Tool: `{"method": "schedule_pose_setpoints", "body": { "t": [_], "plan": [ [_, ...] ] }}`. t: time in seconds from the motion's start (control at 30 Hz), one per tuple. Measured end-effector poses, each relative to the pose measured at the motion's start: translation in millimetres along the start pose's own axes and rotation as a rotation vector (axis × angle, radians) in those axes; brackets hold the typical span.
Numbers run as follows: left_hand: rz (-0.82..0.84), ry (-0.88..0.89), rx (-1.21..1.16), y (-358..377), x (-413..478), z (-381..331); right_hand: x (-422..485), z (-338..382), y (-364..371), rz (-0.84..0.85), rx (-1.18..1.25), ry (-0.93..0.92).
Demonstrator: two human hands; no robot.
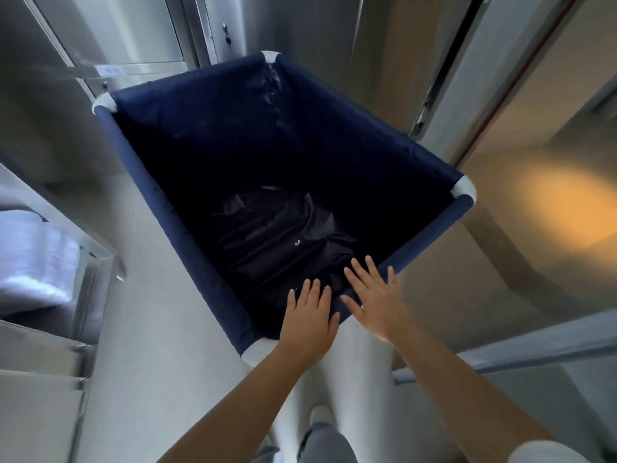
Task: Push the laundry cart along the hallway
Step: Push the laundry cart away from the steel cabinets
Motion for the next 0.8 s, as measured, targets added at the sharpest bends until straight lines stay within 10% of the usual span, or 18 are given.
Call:
{"method": "schedule_pose_setpoints", "body": {
  "t": [0.8],
  "plan": [
    [-0.067, -0.224, -0.012, 17.9, 37.4, -38.5, 50.4, -65.3, -7.4, -0.045, 0.031, -0.227]
  ]
}}
Point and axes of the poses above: each hand's wrist, its own x-axis towards the middle knuckle, its own y-axis out of the palm, z = x × y, the point moved 1 cm from there along x, towards the middle knuckle, and after that the axes turned 9 degrees about -x, right-handed, at the moved point
